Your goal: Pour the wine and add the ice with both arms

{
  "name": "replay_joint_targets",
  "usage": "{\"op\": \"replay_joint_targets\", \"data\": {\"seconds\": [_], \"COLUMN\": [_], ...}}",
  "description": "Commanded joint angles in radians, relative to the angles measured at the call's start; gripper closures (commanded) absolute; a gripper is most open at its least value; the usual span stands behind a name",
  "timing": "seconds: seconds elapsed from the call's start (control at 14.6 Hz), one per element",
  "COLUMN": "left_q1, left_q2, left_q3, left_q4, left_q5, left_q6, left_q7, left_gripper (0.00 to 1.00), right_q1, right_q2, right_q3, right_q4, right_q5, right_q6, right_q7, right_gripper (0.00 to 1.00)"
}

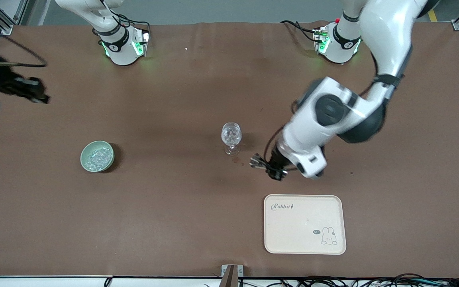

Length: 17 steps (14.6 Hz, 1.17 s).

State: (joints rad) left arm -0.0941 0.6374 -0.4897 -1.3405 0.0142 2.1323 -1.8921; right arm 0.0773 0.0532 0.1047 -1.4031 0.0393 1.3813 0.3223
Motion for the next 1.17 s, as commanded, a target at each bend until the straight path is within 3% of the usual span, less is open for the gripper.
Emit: {"op": "replay_joint_targets", "data": {"seconds": [0.0, 0.27, 0.48, 0.69, 0.89, 1.1], "left_q1": [0.097, 0.217, 0.273, 0.312, 0.339, 0.358], "left_q2": [0.063, 0.155, 0.238, 0.327, 0.398, 0.435], "left_q3": [-0.013, -0.012, -0.012, -0.004, -0.004, 0.009], "left_q4": [0.02, 0.021, 0.03, 0.072, 0.102, 0.1], "left_q5": [-0.225, -0.515, -0.713, -0.87, -0.974, -1.082], "left_q6": [0.057, 0.121, 0.15, 0.155, 0.155, 0.155], "left_q7": [0.12, 0.348, 0.552, 0.663, 0.717, 0.821], "left_gripper": [1.0, 1.0, 1.0, 1.0, 1.0, 1.0], "right_q1": [0.018, 0.1, 0.237, 0.346, 0.415, 0.438], "right_q2": [0.048, 0.18, 0.29, 0.413, 0.531, 0.576], "right_q3": [0.133, 0.257, 0.259, 0.26, 0.254, 0.256], "right_q4": [0.013, 0.019, 0.027, 0.091, 0.179, 0.181], "right_q5": [-0.003, -0.013, -0.036, -0.104, -0.114, -0.134], "right_q6": [0.062, 0.22, 0.339, 0.377, 0.392, 0.439], "right_q7": [0.208, 0.481, 0.666, 0.822, 0.909, 0.959], "right_gripper": [1.0, 1.0, 1.0, 1.0, 1.0, 1.0]}}
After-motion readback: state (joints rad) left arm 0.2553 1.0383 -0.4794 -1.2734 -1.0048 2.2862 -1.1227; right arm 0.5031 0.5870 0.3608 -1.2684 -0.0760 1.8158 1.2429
